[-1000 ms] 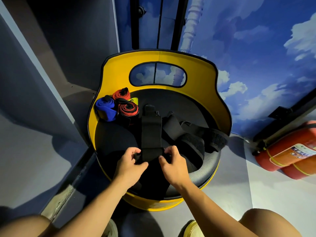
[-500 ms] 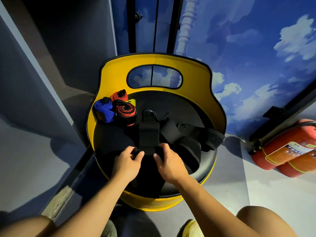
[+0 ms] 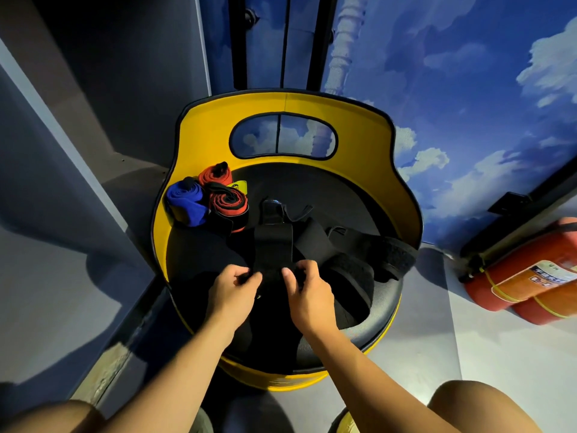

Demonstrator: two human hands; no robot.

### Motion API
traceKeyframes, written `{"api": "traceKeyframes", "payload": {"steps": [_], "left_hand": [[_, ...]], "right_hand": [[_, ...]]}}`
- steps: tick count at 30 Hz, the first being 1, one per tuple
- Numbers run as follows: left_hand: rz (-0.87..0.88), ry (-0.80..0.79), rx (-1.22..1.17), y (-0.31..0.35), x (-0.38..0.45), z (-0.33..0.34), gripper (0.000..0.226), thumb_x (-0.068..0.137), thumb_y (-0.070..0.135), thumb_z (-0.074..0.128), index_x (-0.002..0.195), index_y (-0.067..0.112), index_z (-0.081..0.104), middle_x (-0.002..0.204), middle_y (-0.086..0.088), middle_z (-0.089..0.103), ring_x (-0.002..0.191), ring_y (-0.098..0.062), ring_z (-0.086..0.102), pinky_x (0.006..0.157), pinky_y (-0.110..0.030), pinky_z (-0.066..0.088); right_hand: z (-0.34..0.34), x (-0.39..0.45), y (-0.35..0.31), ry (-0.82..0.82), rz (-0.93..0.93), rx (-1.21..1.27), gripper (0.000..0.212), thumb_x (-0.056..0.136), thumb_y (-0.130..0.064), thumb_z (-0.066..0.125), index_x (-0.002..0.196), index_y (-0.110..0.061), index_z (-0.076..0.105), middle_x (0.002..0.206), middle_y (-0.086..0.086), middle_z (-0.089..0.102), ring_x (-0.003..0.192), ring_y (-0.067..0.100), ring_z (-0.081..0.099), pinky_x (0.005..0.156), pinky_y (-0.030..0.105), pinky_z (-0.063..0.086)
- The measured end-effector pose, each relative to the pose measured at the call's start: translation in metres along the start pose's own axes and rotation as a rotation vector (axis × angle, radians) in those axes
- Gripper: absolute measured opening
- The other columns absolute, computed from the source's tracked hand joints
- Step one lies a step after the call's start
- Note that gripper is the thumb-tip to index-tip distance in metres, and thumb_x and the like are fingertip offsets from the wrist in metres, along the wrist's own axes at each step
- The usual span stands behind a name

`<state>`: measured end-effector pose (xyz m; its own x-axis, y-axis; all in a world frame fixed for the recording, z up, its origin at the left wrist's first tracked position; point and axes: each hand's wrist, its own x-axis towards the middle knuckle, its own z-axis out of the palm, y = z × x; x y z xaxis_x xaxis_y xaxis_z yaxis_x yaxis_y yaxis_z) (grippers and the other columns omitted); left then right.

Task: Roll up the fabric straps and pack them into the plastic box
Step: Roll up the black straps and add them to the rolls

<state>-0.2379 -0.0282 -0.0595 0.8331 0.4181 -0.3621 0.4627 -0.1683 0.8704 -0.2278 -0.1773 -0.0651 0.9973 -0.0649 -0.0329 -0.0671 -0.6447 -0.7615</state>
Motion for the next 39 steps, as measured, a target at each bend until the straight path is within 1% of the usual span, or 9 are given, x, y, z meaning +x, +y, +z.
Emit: {"api": "traceKeyframes", "payload": {"steps": [8, 13, 17, 21, 27, 32, 34, 37, 39], "left_hand": [[0.022, -0.075, 0.013, -0.008, -0.018, -0.008, 0.022, 0.092, 0.020, 0.070, 0.102, 0.036, 0.058, 0.104, 0.004, 0.069, 0.091, -0.017, 0.070, 0.086, -0.039, 0.058], [0.076, -0.057, 0.137, -0.018, -0.028, -0.017, 0.013, 0.091, 0.034, 0.068, 0.093, 0.039, 0.057, 0.096, 0.005, 0.067, 0.086, -0.022, 0.071, 0.082, -0.045, 0.060], [0.084, -0.028, 0.200, -0.015, -0.026, -0.019, 0.013, 0.093, 0.042, 0.064, 0.100, 0.040, 0.054, 0.099, 0.003, 0.063, 0.087, -0.023, 0.068, 0.080, -0.041, 0.058], [0.111, 0.025, 0.278, -0.005, -0.018, -0.016, 0.019, 0.096, 0.044, 0.060, 0.103, 0.027, 0.057, 0.096, 0.005, 0.059, 0.088, -0.018, 0.055, 0.071, -0.030, 0.041], [0.144, 0.158, 0.186, 0.001, 0.002, -0.006, 0.025, 0.091, 0.041, 0.069, 0.084, 0.022, 0.055, 0.091, 0.006, 0.065, 0.089, -0.020, 0.062, 0.080, -0.040, 0.053], [0.167, 0.145, 0.225, 0.004, 0.002, -0.005, 0.024, 0.093, 0.046, 0.065, 0.083, 0.025, 0.059, 0.083, 0.008, 0.063, 0.079, -0.012, 0.060, 0.066, -0.030, 0.048], [0.199, 0.130, 0.241, 0.002, 0.001, -0.007, 0.021, 0.094, 0.047, 0.062, 0.087, 0.027, 0.060, 0.089, 0.009, 0.065, 0.085, -0.015, 0.060, 0.072, -0.033, 0.049], [0.234, 0.051, 0.232, -0.004, -0.003, -0.010, 0.005, 0.095, 0.035, 0.062, 0.096, 0.031, 0.060, 0.103, 0.006, 0.065, 0.098, -0.017, 0.059, 0.086, -0.034, 0.048], [0.277, 0.004, 0.258, -0.008, -0.007, -0.013, 0.021, 0.087, 0.025, 0.067, 0.106, 0.030, 0.060, 0.108, 0.007, 0.062, 0.102, -0.016, 0.056, 0.090, -0.032, 0.045]], "right_hand": [[-0.010, -0.015, 0.005, -0.210, -0.032, 0.078, 0.041, 0.090, -0.017, 0.062, 0.126, -0.025, 0.046, 0.112, 0.001, 0.070, 0.104, 0.022, 0.066, 0.080, 0.028, 0.048], [-0.014, -0.025, 0.009, -0.234, -0.070, 0.013, 0.042, 0.087, -0.045, 0.057, 0.124, -0.029, 0.045, 0.118, -0.004, 0.068, 0.107, 0.018, 0.066, 0.091, 0.041, 0.053], [-0.013, -0.022, 0.005, -0.215, -0.137, -0.068, 0.042, 0.093, -0.049, 0.054, 0.124, -0.021, 0.049, 0.118, 0.004, 0.064, 0.109, 0.023, 0.063, 0.092, 0.040, 0.050], [-0.006, -0.005, 0.001, -0.166, -0.137, -0.164, 0.042, 0.098, -0.048, 0.054, 0.121, -0.013, 0.054, 0.114, 0.009, 0.063, 0.109, 0.028, 0.058, 0.085, 0.036, 0.045], [0.001, 0.014, -0.010, 0.042, -0.214, -0.140, 0.033, 0.091, -0.041, 0.068, 0.102, -0.013, 0.056, 0.099, 0.000, 0.054, 0.097, 0.021, 0.051, 0.080, 0.027, 0.038], [0.004, 0.016, -0.009, 0.085, -0.368, -0.249, 0.024, 0.096, -0.040, 0.061, 0.097, -0.016, 0.057, 0.086, 0.002, 0.065, 0.077, 0.024, 0.060, 0.063, 0.034, 0.042], [0.002, 0.011, -0.008, 0.053, -0.338, -0.178, 0.022, 0.099, -0.038, 0.058, 0.100, -0.016, 0.058, 0.093, 0.001, 0.066, 0.083, 0.024, 0.062, 0.066, 0.033, 0.042], [-0.006, 0.004, -0.002, -0.097, -0.316, -0.131, 0.032, 0.099, -0.035, 0.057, 0.124, -0.016, 0.054, 0.123, 0.001, 0.064, 0.112, 0.021, 0.060, 0.086, 0.027, 0.043], [-0.012, 0.001, 0.000, -0.228, -0.296, -0.122, 0.050, 0.093, -0.026, 0.061, 0.139, -0.015, 0.045, 0.139, 0.001, 0.056, 0.126, 0.019, 0.052, 0.096, 0.022, 0.038]]}}
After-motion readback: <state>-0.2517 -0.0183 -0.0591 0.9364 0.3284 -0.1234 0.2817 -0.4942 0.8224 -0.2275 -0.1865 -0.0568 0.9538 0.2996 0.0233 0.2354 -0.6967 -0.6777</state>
